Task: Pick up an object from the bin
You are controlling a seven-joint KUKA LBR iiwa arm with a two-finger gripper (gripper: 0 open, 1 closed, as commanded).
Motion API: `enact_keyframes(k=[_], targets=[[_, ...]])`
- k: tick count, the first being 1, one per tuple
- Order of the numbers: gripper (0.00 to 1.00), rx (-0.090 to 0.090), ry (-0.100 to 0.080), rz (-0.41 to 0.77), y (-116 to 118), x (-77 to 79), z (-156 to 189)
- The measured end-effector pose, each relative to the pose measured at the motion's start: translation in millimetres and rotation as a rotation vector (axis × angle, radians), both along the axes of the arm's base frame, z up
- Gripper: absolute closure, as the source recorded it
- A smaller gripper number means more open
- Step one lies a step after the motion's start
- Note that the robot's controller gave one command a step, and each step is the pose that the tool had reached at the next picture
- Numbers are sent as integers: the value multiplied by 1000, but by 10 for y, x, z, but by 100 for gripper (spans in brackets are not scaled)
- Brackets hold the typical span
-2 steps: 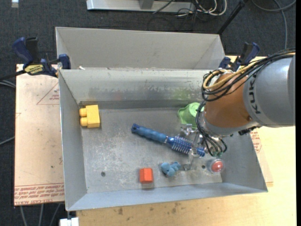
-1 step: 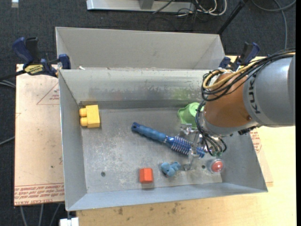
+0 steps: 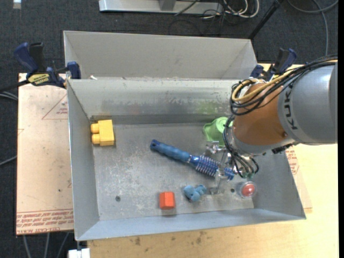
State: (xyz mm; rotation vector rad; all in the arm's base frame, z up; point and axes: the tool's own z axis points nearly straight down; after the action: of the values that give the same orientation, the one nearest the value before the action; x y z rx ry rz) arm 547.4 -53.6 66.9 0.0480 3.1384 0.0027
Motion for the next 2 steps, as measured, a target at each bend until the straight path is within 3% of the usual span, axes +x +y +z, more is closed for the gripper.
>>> enact_keyframes(k=[2], targets=[[0, 0, -2, 2, 8, 9, 3]])
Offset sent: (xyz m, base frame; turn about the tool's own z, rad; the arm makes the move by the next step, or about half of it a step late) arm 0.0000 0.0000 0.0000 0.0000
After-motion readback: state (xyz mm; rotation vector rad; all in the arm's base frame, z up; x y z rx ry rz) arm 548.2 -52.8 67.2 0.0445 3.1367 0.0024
